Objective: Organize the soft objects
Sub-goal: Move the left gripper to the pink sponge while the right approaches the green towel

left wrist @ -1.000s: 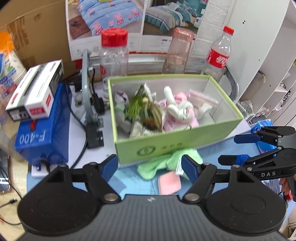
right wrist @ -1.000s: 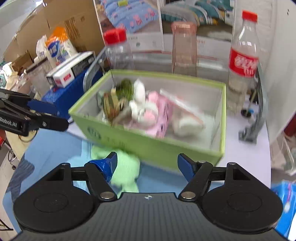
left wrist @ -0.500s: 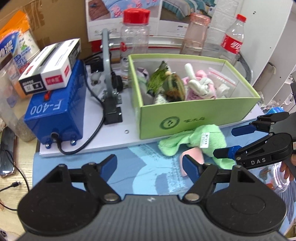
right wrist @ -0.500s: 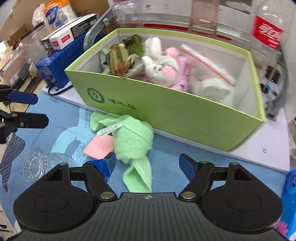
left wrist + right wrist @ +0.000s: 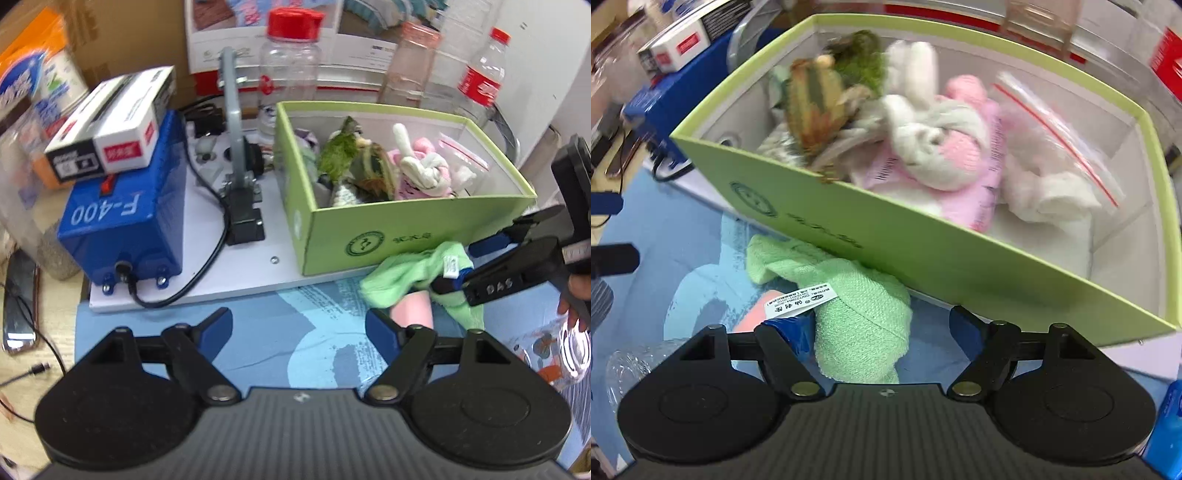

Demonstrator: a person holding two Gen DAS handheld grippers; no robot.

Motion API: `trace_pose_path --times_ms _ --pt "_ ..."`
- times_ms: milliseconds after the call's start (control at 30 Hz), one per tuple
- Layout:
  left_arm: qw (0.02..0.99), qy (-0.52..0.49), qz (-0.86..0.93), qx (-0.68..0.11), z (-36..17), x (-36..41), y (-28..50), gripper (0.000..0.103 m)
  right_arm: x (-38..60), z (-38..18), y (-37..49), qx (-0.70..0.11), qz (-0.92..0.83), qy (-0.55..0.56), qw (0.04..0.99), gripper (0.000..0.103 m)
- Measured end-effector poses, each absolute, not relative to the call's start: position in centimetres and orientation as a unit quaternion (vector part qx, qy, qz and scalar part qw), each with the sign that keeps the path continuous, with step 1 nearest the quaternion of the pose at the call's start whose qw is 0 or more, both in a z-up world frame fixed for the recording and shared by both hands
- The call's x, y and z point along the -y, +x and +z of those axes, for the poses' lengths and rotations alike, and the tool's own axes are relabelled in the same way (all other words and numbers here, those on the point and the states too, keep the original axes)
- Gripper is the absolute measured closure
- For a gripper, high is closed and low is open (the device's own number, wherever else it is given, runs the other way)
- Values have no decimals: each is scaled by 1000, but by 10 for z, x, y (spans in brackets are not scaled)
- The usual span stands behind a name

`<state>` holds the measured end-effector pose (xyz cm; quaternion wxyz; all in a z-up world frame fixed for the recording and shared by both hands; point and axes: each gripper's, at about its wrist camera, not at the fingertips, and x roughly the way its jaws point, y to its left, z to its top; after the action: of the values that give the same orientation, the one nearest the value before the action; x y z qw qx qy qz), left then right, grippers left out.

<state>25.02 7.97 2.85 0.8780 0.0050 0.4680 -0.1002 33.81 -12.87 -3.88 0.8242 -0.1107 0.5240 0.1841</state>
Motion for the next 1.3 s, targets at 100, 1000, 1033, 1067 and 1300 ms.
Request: trace_pose_path --times_ms 100,1000,1033,1067,1300 --pt "873 23 -120 -472 32 -60 256 24 163 -35 335 -530 170 -68 828 38" --pt "768 145 -165 -602 -44 40 343 21 265 13 220 -360 171 60 915 37" --pt "773 143 -151 -599 -43 33 343 21 264 13 221 -361 172 55 915 37" --pt "776 138 -137 -601 -43 25 344 22 262 13 223 -364 172 52 914 37" --pt "780 54 -83 -618 -44 -49 356 21 239 9 248 -402 187 14 896 37"
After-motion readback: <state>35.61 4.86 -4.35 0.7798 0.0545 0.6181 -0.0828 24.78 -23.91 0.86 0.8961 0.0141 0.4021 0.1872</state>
